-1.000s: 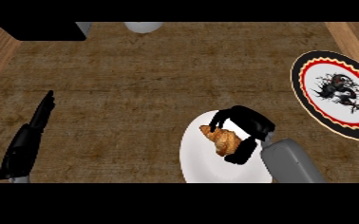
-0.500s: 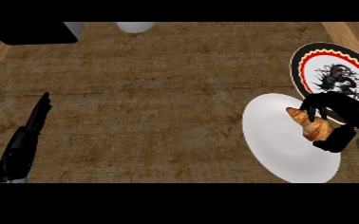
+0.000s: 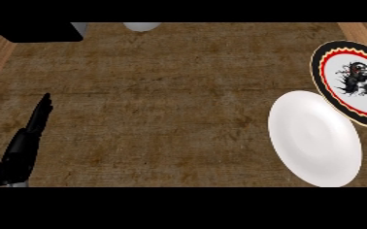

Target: Pick the croissant from the plate and place it in the plate

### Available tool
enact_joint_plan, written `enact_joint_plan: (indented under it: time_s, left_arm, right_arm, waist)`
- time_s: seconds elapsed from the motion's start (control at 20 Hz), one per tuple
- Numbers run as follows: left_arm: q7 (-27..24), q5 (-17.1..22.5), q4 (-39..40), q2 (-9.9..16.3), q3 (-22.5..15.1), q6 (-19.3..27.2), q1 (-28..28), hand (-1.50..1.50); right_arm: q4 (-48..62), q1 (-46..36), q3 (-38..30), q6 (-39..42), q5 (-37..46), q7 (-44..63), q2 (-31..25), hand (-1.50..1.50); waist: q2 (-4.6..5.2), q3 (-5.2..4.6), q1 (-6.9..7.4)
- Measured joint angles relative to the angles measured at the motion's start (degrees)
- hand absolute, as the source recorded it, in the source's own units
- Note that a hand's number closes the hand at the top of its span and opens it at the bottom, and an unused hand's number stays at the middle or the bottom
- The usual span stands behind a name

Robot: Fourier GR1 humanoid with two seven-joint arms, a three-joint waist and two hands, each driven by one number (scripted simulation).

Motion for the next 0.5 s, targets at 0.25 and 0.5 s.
enact_joint_plan:
  time_s: [0.25,0.5]
  left_arm:
    - [-0.8,-0.1,0.1,0.1,-0.4,-0.4,0.2,0.00]
    - [-0.6,-0.5,0.3,-0.3,-1.1,-0.6,-0.1,0.00]
  right_arm:
    - [6.6,-1.4,-7.1,-5.8,-3.1,-9.7,-4.1,1.50]
    - [11.9,-2.4,-11.8,-4.3,-7.5,-23.6,-7.2,1.50]
  waist:
    - [-0.21,0.03,1.02]
    - [-0.52,-0.09,1.36]
